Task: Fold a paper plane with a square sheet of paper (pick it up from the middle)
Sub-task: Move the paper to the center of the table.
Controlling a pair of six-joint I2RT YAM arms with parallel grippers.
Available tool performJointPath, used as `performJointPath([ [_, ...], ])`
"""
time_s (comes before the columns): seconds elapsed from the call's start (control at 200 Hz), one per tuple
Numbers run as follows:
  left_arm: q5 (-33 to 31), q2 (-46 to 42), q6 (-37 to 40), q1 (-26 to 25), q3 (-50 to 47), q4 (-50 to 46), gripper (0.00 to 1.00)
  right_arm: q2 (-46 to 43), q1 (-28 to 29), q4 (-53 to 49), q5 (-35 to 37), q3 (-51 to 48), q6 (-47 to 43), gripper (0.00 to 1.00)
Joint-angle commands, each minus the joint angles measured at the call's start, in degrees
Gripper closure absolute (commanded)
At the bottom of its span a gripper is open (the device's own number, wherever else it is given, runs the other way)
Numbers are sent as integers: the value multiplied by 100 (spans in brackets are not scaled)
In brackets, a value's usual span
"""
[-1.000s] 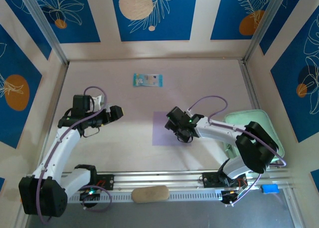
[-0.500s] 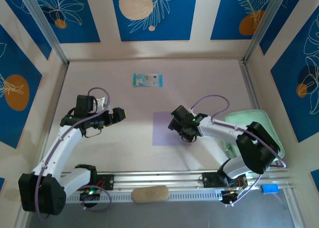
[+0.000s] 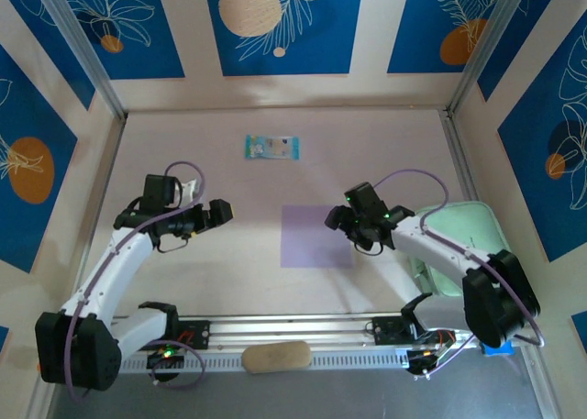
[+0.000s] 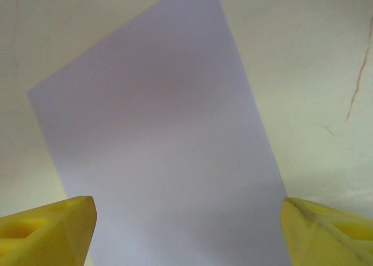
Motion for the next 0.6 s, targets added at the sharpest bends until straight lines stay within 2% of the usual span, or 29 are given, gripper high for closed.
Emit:
performJointPath([
  [0.0, 112, 73, -16, -39, -15, 56, 0, -127, -299, 80, -607, -125, -432, 17],
  [0.285, 467, 335, -31, -54, -183, 322, 4, 291, -493, 41, -1245, 249, -691, 17],
  [0.595, 523, 504, -287, -349, -189, 508, 10, 729, -455, 715, -1803, 177, -459, 19],
])
